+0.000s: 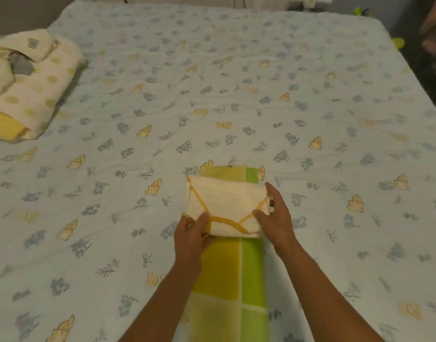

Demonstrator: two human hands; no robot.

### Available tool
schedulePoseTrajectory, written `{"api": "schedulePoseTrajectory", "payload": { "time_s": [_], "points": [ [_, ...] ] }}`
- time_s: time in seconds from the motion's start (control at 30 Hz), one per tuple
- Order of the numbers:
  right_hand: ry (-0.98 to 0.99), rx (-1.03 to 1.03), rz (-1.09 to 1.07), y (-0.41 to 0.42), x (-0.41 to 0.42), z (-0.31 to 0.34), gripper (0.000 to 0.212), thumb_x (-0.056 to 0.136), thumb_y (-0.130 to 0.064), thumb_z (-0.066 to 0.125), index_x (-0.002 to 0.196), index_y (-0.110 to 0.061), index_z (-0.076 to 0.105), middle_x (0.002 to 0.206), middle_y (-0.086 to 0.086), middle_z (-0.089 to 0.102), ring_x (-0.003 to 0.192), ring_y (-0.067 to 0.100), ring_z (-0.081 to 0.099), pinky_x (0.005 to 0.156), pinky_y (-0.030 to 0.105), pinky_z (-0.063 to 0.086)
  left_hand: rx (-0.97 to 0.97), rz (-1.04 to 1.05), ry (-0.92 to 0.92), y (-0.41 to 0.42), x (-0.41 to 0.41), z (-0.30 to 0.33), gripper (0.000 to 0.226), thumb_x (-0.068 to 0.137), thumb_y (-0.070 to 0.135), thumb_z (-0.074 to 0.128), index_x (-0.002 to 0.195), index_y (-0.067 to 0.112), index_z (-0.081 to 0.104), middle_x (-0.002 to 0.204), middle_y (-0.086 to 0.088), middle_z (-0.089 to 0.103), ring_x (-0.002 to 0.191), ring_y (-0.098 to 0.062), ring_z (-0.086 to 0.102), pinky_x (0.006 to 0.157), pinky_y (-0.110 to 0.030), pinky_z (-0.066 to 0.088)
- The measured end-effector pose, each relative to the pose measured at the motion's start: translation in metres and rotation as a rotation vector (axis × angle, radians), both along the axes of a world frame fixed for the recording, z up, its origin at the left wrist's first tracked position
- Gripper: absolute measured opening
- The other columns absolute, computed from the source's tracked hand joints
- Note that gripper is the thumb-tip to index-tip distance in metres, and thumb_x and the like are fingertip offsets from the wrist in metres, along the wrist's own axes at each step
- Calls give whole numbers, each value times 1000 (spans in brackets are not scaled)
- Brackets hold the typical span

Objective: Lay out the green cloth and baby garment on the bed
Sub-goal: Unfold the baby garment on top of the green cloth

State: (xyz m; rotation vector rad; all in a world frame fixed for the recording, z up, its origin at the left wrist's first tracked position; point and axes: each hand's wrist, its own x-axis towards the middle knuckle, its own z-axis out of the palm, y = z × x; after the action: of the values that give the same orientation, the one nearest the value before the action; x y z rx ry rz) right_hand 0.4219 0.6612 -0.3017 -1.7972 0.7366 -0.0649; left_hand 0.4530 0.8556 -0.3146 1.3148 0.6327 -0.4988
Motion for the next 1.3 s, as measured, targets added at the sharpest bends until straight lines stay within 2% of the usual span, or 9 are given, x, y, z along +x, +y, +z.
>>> {"api": "schedulePoseTrajectory", "payload": {
  "time_s": [0.1,0.23,0.33,0.43,0.6,0.77,0.93,1.07,1.3],
  "points": [
    [126,-132,113,-8,8,-36,79,86,-4,65,153,-22,28,154,3,36,138,25,38,114,39,32,173,-182,126,12,9,-30,31,85,46,67,85,15,64,86,-10,69,79,-28,69,70,-42,61],
    [270,-345,51,-7,-2,-57,85,82,-32,71,151,-38,22,134,13,41,117,33,47,89,39,43,676,-468,-132,27,23,-52,41,88,59,53,79,19,57,74,0,64,69,-19,60,60,-31,44],
    [207,-325,76,-10,-8,-57,75,85,-30,68,149,-38,28,102,6,62,91,24,61,73,33,50,700,-557,-191,27,33,-49,44,89,52,57,71,11,55,65,0,60,60,-16,54,58,-30,40],
    [155,-266,48,-15,2,-47,62,85,-21,69,141,-35,45,73,-7,57,65,6,56,56,15,41,598,-529,-148,22,49,-31,39,90,43,60,71,8,59,65,-13,67,57,-20,56,62,-35,44],
    [-51,333,-283,-28,46,-19,41,87,-35,68,127,-39,56,98,10,67,91,22,68,78,37,59,-94,-177,102,-6,97,-1,33,93,34,59,95,2,65,82,-20,75,65,-25,71,54,-29,56],
    [-175,580,-346,-33,90,-18,22,97,-35,54,112,-19,55,103,5,73,94,19,72,81,38,60,-109,-135,-43,-38,139,-12,41,97,46,46,98,10,66,107,-13,73,96,-25,70,80,-37,57],
    [-53,300,45,-30,94,-41,18,90,-27,60,90,-12,70,134,-8,59,127,14,52,100,30,39,329,-426,-417,-41,146,-38,21,88,20,49,94,27,69,111,5,67,106,-16,60,92,-32,48],
    [3,-35,340,-26,94,-64,23,93,-22,59,111,-23,74,160,-9,24,145,8,21,116,30,22,727,-855,-799,-39,136,-67,34,78,5,51,90,27,74,140,4,50,132,-16,38,111,-42,30],
    [101,-360,430,-29,112,-80,51,99,-31,46,149,-31,37,162,-8,17,142,27,15,115,35,14,949,-1060,-794,-48,130,-80,62,81,11,50,131,48,51,158,7,23,142,-24,19,109,-52,23]
  ]
}}
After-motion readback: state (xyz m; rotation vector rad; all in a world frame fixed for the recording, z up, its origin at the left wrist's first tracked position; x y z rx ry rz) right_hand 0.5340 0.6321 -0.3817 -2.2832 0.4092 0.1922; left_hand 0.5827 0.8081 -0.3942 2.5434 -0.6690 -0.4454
